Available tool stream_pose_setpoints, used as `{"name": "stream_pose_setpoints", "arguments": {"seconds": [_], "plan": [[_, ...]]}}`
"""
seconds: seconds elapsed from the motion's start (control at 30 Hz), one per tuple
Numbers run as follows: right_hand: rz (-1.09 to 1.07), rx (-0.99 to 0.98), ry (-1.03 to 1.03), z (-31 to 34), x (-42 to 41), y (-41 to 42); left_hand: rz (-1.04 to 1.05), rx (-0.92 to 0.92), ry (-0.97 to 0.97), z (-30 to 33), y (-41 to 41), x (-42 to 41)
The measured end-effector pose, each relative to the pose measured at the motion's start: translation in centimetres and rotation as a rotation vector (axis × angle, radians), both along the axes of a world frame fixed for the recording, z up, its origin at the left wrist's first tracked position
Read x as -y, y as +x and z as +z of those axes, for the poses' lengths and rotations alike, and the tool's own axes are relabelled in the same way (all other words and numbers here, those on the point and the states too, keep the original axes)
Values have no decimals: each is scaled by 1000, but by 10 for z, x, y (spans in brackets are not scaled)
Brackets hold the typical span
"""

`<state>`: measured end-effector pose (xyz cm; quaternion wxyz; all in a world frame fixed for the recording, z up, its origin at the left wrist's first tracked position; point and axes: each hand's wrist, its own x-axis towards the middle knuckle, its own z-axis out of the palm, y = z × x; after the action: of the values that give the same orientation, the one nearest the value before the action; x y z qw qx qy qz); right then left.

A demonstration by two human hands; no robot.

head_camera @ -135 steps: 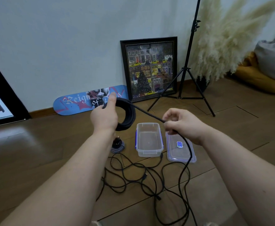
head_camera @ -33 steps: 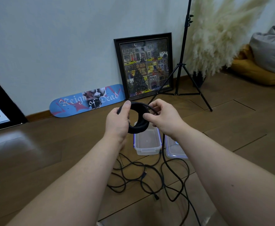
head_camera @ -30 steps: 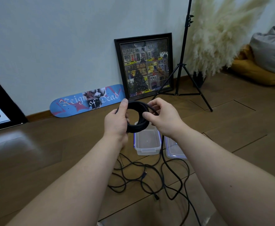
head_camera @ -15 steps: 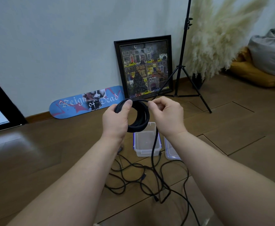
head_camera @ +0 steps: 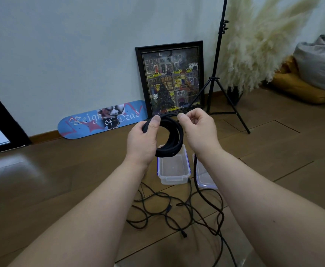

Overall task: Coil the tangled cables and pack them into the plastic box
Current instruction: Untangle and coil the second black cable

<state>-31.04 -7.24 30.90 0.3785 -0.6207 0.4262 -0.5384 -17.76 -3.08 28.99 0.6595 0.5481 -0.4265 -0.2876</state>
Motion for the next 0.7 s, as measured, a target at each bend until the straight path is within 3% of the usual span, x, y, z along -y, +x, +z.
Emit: {"name": "stream_pose_setpoints", "arguments": {"seconds": [0.43,0.6,0.7], "plan": [[-188,-342,-132,-7,-6,8,-36,118,-38,-1,-14,-3],[-183,-345,-250,-20,-7,8,14,-112,-18,4,-22,-7],[-159,-265,-197,-15,-6,11,20,-198,-33,8,-24,-8]]}}
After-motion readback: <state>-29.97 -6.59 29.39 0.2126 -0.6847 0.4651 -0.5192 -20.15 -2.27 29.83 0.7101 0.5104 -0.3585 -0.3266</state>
